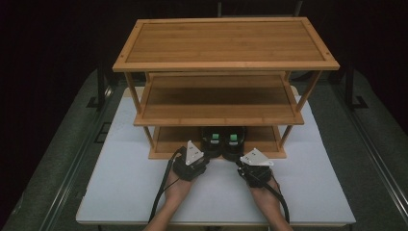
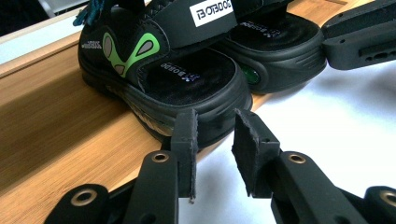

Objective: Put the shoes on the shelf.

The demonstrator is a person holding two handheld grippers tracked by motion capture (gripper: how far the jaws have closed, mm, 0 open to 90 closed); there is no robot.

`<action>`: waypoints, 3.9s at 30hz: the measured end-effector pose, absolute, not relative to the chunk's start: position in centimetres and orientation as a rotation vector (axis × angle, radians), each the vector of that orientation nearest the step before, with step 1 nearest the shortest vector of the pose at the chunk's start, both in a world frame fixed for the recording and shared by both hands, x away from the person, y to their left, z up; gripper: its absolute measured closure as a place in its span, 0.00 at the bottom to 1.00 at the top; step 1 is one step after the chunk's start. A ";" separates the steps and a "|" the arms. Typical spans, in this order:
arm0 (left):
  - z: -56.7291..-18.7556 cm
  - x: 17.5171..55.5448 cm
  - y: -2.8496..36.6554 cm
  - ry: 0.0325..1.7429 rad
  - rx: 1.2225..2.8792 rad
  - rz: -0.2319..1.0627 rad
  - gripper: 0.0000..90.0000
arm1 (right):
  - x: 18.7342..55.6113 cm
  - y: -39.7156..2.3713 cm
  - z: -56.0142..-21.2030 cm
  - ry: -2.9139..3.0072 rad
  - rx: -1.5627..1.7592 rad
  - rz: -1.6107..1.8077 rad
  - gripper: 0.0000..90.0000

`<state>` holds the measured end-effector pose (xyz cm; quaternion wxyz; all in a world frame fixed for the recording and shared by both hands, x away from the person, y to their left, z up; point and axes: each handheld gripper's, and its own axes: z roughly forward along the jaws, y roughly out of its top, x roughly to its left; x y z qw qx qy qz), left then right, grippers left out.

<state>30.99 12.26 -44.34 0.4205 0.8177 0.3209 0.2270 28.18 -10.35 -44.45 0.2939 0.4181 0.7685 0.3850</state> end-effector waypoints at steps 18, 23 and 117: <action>-44.5 32.0 12.2 0.824 2.040 0.561 0.76 | 29.3 -10.1 -44.8 2.015 1.127 1.013 0.83; -43.8 31.5 12.6 0.806 2.033 0.544 0.74 | 29.2 -10.9 -44.5 2.031 1.141 1.050 0.76; -42.9 25.2 21.7 0.804 2.010 0.400 0.53 | 23.5 -23.3 -45.1 2.188 1.269 1.239 0.41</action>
